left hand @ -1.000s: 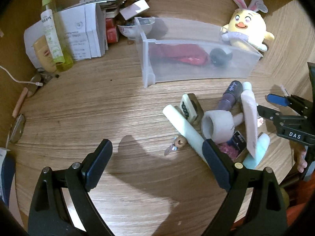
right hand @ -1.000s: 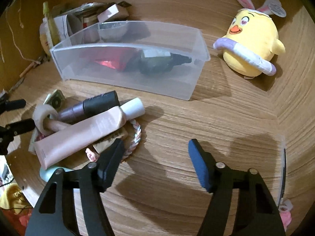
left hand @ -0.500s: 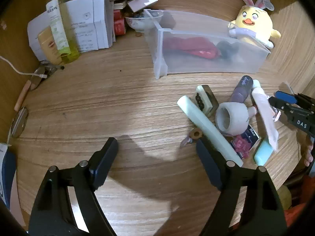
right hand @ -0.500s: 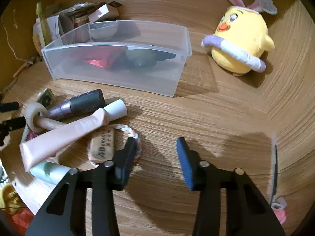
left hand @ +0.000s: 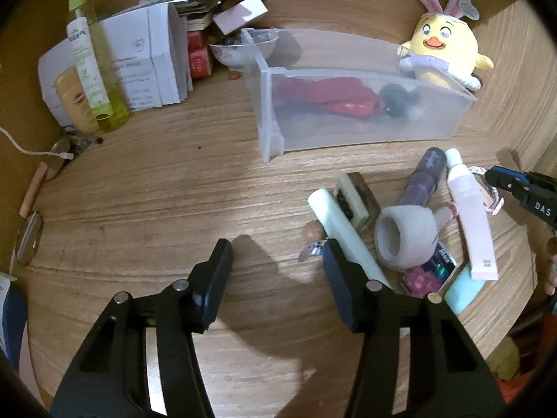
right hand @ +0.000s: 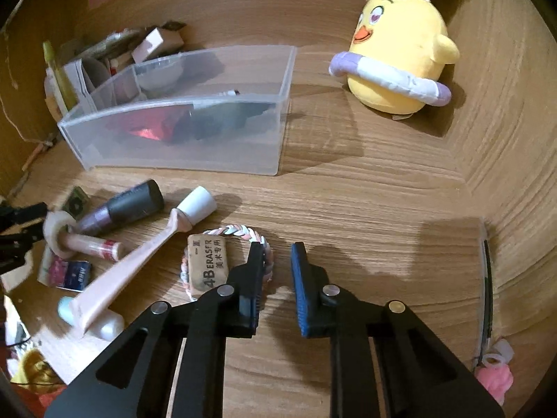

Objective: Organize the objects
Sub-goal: 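Grasp the wooden eraser with the right gripper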

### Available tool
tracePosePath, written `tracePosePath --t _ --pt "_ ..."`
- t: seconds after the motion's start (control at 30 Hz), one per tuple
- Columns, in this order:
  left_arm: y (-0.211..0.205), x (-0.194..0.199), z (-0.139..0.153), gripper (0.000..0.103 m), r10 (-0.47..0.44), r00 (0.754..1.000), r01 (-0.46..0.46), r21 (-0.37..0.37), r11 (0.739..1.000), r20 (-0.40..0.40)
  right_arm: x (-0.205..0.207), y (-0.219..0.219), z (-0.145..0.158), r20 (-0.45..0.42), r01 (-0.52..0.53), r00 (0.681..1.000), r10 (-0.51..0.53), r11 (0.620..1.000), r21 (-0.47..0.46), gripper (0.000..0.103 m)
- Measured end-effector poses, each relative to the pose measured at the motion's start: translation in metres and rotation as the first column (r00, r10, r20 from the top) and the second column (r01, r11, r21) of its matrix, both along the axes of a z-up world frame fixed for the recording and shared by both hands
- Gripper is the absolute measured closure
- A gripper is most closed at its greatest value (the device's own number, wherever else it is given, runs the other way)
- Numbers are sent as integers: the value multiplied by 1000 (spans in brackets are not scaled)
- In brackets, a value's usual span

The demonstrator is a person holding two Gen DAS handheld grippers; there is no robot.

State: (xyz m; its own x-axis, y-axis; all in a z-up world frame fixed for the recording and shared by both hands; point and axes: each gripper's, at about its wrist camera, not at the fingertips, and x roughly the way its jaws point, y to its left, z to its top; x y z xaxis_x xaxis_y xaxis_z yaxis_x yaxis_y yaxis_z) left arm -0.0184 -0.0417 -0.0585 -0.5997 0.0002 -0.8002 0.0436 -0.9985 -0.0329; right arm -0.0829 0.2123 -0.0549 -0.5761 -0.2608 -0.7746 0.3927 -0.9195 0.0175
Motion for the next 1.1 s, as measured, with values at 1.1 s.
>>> tracePosePath --t 1.1 --pt "-2 -29 2 89 -36 999 35 98 995 4 7 -26 -8 49 -103 993 106 993 -57 81"
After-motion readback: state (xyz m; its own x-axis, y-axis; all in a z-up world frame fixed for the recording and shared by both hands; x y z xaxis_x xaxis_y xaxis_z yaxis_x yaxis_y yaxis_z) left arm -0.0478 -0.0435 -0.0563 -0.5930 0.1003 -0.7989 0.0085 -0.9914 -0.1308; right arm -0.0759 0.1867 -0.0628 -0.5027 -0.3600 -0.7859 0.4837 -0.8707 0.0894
